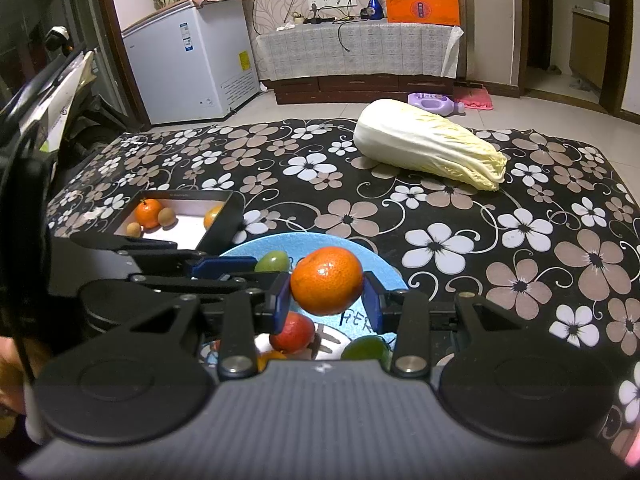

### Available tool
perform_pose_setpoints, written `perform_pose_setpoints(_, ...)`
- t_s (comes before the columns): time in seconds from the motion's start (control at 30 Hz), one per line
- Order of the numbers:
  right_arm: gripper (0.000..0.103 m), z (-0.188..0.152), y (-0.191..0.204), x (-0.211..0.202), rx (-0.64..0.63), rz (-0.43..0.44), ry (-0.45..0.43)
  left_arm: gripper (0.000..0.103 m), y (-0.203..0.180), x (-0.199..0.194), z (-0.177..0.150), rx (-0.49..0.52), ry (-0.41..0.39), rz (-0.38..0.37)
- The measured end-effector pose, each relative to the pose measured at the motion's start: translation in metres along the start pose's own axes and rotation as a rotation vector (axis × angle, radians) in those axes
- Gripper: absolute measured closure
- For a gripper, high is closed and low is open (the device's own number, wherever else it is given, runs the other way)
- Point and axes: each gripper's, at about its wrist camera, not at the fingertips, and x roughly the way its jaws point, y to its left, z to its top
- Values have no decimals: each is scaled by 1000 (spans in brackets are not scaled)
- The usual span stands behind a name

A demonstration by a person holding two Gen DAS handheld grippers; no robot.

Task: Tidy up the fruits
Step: 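Lower the green fruit onto the plate with the left tool while the right holds the orange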

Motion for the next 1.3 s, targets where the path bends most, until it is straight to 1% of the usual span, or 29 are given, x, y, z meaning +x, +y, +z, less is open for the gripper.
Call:
perform_pose_setpoints(0.57, 62, 0, 0, 0, 0, 0, 0, 75, -2, -1, 0, 16, -7, 0)
perform_pose_setpoints(1.3, 62, 1, 2, 1, -11, 4, 7, 75, 4, -8, 2, 5, -18, 12)
